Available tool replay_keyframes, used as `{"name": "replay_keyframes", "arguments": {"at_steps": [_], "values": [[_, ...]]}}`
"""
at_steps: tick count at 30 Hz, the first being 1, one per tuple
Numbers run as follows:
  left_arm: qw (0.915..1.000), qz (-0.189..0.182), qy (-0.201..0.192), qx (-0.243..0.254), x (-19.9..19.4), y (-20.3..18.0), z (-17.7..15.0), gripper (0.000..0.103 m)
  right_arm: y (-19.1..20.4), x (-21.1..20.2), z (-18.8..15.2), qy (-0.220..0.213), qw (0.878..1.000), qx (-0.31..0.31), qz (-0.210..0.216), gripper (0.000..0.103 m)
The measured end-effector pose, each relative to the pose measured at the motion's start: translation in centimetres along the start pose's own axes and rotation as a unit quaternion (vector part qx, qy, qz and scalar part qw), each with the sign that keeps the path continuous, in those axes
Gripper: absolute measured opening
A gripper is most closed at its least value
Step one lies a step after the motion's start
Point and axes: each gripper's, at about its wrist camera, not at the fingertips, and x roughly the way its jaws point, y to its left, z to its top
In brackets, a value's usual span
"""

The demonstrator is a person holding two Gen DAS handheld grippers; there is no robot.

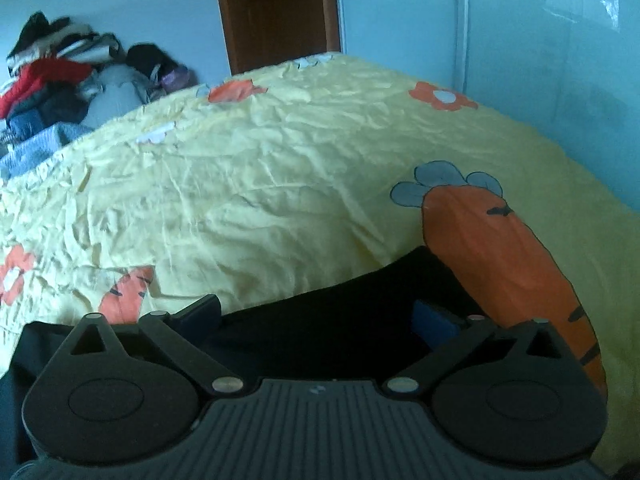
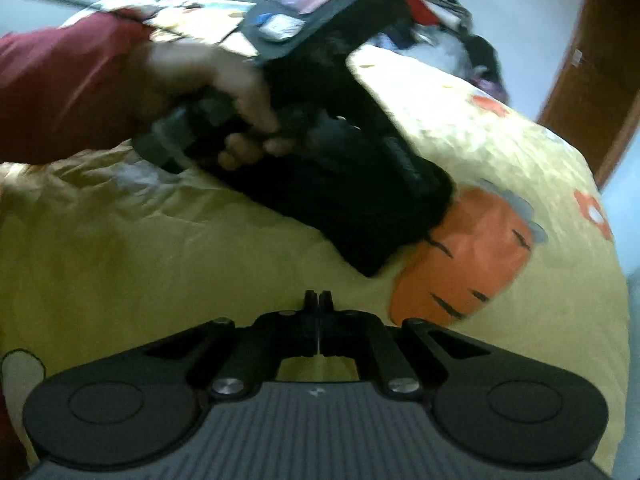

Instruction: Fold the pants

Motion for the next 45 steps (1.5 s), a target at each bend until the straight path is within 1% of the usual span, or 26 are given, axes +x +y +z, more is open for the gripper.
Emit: {"name": "replay_keyframes", "arguments": {"at_steps": [1,2,4,5,6,7,9,10,12,13,14,16,18,21,22,23,26,29,31,33,35,38,40,41,43,45], "values": [[1.0,-0.003,-0.007,0.003,-0.4,-0.1,-0.2,0.098,-0.5,-0.7,0.2,-0.018,1.0,0.015,-0.019,0.001],[0.9999,-0.003,-0.014,0.009,-1.0,-0.1,-0.4,0.099,-1.1,-1.3,0.5,-0.042,0.998,0.035,-0.038,0.001],[0.9994,0.01,-0.03,0.015,-1.8,-0.3,-0.6,0.099,-2.8,-1.8,1.4,-0.08,0.991,0.094,-0.05,0.002],[0.999,0.021,-0.036,0.017,-1.9,-0.4,-0.6,0.099,-3.5,-1.6,1.7,-0.088,0.987,0.122,-0.05,0.002],[0.9988,0.026,-0.034,0.022,-1.9,-0.5,-0.5,0.099,-3.9,-0.9,2.1,-0.076,0.987,0.137,-0.041,0.002],[0.9989,0.029,-0.027,0.027,-1.7,-0.5,-0.4,0.099,-3.9,0.0,2.4,-0.054,0.989,0.132,-0.039,0.004],[0.9989,0.029,-0.014,0.034,-1.3,-0.6,-0.3,0.099,-3.0,0.8,2.5,-0.026,0.993,0.096,-0.058,0.009],[0.9989,0.029,-0.013,0.035,-1.2,-0.6,-0.3,0.099,-2.8,0.7,2.1,-0.023,0.994,0.09,-0.056,0.014],[0.9989,0.029,-0.015,0.035,-1.2,-0.6,-0.6,0.099,-2.5,0.2,1.2,-0.029,0.993,0.101,-0.051,0.033],[0.9989,0.028,-0.017,0.032,-1.2,-0.5,-0.7,0.099,-2.5,-0.1,0.6,-0.034,0.992,0.112,-0.047,0.054],[0.9991,0.027,-0.017,0.026,-1.2,-0.4,-0.8,0.1,-2.5,-0.4,0.2,-0.043,0.991,0.116,-0.048,0.062],[0.9996,0.021,-0.015,0.011,-1.1,-0.1,-0.9,0.1,-2.3,-0.8,-0.2,-0.065,0.991,0.107,-0.056,0.061],[0.9999,0.012,-0.009,-0.007,-1.0,0.2,-0.8,0.099,-2.1,-0.6,0.0,-0.07,0.991,0.102,-0.055,0.056],[0.9999,0.008,-0.005,-0.011,-0.9,0.3,-0.8,0.099,-2.1,1.0,0.6,-0.069,0.993,0.084,-0.057,0.035],[0.9999,0.008,-0.005,-0.01,-0.9,0.3,-0.8,0.096,-2.2,1.5,0.6,-0.068,0.992,0.082,-0.061,0.015],[0.9999,0.009,-0.005,-0.008,-0.8,0.2,-0.8,0.095,-2.6,2.1,0.7,-0.068,0.992,0.085,-0.057,0.006],[0.9998,0.014,-0.01,-0.007,-0.9,0.1,-0.8,0.093,-1.6,1.6,0.6,-0.068,0.994,0.073,-0.052,0.002],[0.9996,0.016,-0.011,-0.02,-0.6,0.3,-0.7,0.093,-0.6,-0.2,0.3,-0.059,0.996,0.062,-0.024,0.001],[0.9994,0.018,-0.009,-0.027,-0.3,0.3,-0.7,0.095,-0.3,-0.8,-0.1,-0.04,0.997,0.061,-0.035,0.001],[0.9995,0.02,-0.01,-0.025,-0.4,0.1,-0.8,0.096,-1.2,-0.6,-0.7,-0.018,0.995,0.084,-0.045,0.001],[0.9997,0.005,-0.005,-0.022,-1.0,0.2,-0.8,0.096,-1.7,-1.4,-0.9,-0.03,0.99,0.106,-0.089,0.002],[0.9995,-0.009,-0.013,-0.026,-2.8,0.9,-1.5,0.097,-2.5,-3.0,0.5,-0.098,0.977,0.16,-0.105,0.002],[0.9991,0.01,-0.015,-0.039,-4.0,1.7,-2.3,0.098,-2.5,-2.5,2.1,-0.129,0.972,0.174,-0.088,0.003],[0.9986,0.02,-0.017,-0.046,-4.5,2.4,-2.9,0.098,-2.4,-1.7,2.8,-0.127,0.974,0.17,-0.077,0.003],[0.9967,0.047,-0.019,-0.063,-5.6,4.0,-4.0,0.1,-2.0,1.0,4.1,-0.101,0.981,0.15,-0.064,0.004],[0.9938,0.079,-0.012,-0.077,-6.5,6.1,-5.4,0.1,-1.8,3.6,4.4,-0.06,0.988,0.129,-0.066,0.004]]}}
